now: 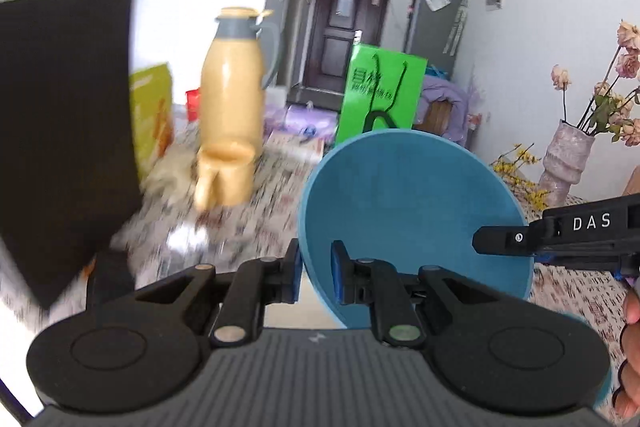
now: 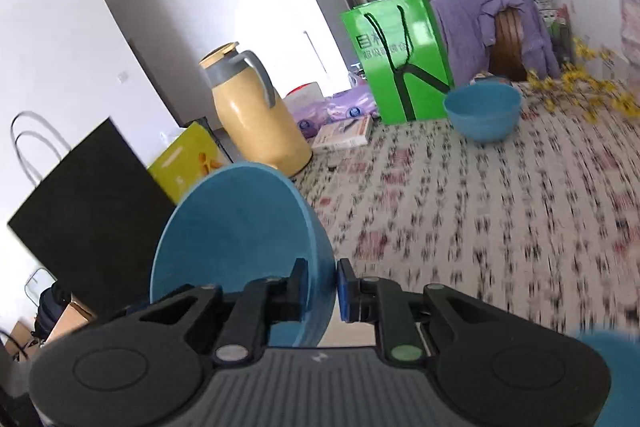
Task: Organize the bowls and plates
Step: 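Carry the held blue bowl with both tools toward the placed blue bowl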
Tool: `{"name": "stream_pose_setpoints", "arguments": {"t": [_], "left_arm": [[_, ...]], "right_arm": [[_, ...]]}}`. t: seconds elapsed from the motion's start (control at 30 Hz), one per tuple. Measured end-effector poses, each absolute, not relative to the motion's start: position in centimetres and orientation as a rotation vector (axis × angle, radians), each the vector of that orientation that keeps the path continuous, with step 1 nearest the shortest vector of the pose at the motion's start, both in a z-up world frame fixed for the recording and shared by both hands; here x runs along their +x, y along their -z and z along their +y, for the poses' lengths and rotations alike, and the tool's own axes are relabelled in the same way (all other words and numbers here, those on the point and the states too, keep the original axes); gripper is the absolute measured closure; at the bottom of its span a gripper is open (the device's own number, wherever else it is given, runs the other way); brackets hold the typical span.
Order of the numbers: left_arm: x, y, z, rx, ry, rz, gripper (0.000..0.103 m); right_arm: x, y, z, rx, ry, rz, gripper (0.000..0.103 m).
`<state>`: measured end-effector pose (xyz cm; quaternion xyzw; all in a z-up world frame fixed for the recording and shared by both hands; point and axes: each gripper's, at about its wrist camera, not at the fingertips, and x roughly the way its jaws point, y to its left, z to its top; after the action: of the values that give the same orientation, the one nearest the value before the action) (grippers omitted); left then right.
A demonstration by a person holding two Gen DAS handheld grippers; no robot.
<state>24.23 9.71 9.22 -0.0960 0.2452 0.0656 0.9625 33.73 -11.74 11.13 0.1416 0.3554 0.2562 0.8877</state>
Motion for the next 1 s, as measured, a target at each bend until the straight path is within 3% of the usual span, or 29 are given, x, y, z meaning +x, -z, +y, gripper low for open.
{"name": "stream_pose_setpoints", "arguments": {"t": [0.23,0.47,1.0], "left_arm": [[15.8,-5.6,10.1,-0.326,-0.161,0.453,0.088],[10.3,-5.1,7.8,-0.244,-0.163,0.345,0.088],[10.3,-4.0,6.0,-0.302,-0.074,0.411,0.088]], "right_arm": [[24.6,-6.2,-11.5,0.251,-0.545,0.676,0.088],[16.2,-4.8,-12.4,0.197,-0.493,0.496,0.088],[14.8,-4.7,-14.7,0.158,-0.427,0.429,0.088]]}}
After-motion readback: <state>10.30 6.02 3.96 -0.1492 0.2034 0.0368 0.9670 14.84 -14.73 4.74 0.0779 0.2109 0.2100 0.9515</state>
